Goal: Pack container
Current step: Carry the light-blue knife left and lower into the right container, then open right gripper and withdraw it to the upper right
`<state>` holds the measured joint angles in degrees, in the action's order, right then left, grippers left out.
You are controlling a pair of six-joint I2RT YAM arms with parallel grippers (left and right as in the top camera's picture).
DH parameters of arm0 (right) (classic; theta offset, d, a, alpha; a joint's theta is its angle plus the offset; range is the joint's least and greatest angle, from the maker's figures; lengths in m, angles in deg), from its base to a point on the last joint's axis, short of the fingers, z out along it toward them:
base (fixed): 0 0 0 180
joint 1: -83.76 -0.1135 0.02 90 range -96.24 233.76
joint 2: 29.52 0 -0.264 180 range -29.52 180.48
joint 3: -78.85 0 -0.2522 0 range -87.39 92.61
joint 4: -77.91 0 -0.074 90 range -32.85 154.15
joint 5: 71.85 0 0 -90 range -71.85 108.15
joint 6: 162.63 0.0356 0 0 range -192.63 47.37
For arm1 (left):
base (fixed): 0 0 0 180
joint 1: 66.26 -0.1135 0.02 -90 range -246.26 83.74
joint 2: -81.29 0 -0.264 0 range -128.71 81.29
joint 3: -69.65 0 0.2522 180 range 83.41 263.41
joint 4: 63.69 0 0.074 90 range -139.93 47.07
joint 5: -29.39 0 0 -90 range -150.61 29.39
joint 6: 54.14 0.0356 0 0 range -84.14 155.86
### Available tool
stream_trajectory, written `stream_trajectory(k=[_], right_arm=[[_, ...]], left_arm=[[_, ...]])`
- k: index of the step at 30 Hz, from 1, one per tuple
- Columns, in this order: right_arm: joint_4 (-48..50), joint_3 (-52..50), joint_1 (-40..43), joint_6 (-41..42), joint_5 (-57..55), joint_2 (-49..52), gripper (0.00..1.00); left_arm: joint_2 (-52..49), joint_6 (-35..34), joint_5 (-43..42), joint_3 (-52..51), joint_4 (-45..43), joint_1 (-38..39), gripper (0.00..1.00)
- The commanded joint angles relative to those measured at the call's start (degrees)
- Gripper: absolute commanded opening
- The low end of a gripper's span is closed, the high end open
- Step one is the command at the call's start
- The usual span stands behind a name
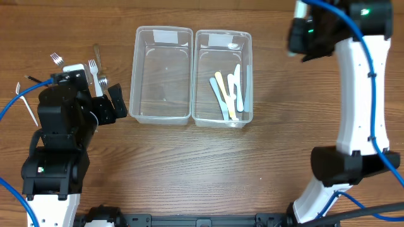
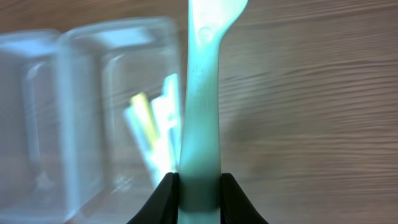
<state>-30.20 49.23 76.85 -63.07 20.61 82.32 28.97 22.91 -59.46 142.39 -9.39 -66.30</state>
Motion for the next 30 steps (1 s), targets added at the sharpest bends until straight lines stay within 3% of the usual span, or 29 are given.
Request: stream_trajectory(k=[1, 6, 11, 18, 24, 28, 30], right_arm=[[-2.6, 0.2, -7.9, 8.2, -2.6, 0.0, 0.04], [-2.7, -3.0, -15.7, 11.3, -2.6, 0.0, 0.04], [-0.2, -11.0, -18.2, 12.0, -1.6, 0.0, 0.04], [12.5, -29.5, -18.2, 11.8, 2.2, 0.0, 0.04], [20.1, -38.5, -18.2, 9.3, 4.1, 0.0, 0.05], [22.3, -39.5, -18.2, 8.2, 4.1, 0.0, 0.13], [23.7, -39.5, -18.1, 8.0, 4.1, 0.0, 0.33]], left_arm=[[-0.1, 1.2, 0.8, 1.3, 0.1, -0.3, 1.00], [-0.1, 1.2, 0.8, 1.4, 0.2, -0.3, 1.00], [-0.1, 1.2, 0.8, 1.3, 0.2, -0.3, 1.00], [-0.1, 1.2, 0.8, 1.4, 0.2, -0.3, 1.00], [-0.1, 1.2, 0.7, 1.3, 0.4, -0.3, 1.00], [-0.1, 1.2, 0.7, 1.3, 0.4, -0.3, 1.00], [-0.1, 1.2, 0.8, 1.3, 0.4, -0.3, 1.00]])
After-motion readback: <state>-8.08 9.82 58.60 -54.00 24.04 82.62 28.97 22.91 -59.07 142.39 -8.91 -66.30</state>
